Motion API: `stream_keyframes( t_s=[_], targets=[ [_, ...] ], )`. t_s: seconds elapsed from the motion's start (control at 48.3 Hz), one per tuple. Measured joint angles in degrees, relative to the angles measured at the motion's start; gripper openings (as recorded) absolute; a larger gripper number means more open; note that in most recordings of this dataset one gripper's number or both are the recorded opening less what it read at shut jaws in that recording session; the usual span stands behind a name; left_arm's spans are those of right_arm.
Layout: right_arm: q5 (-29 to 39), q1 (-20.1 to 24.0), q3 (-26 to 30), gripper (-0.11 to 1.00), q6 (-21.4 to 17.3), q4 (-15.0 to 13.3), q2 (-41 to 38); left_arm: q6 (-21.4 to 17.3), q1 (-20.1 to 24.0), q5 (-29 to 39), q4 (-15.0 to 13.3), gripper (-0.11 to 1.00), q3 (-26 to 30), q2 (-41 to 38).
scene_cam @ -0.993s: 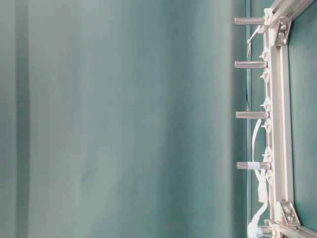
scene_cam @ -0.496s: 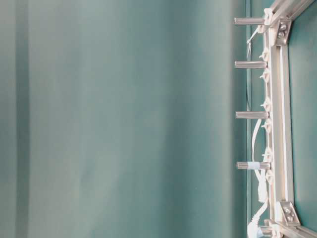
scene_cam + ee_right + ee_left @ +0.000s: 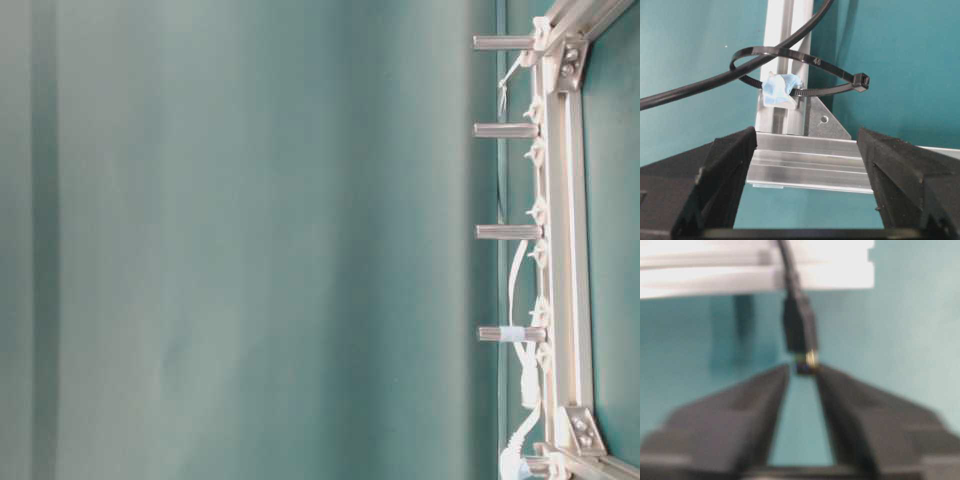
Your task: Insert the wire through the string loop located on the right side.
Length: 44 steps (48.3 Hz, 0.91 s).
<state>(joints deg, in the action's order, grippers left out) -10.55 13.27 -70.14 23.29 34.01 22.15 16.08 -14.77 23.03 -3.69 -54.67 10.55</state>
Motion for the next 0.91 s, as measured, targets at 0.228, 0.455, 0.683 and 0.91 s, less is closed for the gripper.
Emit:
stream_keyframes(
  t_s=[0.228, 0.455, 0.683, 0.91],
  targets=[
    [0.0, 0.0, 0.0, 0.9, 0.0, -0.09, 0.0, 0.0, 0.0, -0.09, 0.0, 0.81, 0.62, -1.76],
    [0.0, 0.0, 0.0, 0.9, 0.09, -0.09, 0.0, 0.0, 0.0, -0.09, 0.18, 0.82, 0.62, -1.41],
    [-0.09, -0.35, 0.0, 0.9, 0.26, 0.0, 0.18, 0.0, 0.0, -0.18, 1.14, 0.82, 0.88, 0.09],
    [-0.09, -2.29, 0.0, 0.9, 0.53, -0.62, 3.78, -0.18, 0.09, -0.18, 1.23, 0.81, 1.14, 3.43]
  ],
)
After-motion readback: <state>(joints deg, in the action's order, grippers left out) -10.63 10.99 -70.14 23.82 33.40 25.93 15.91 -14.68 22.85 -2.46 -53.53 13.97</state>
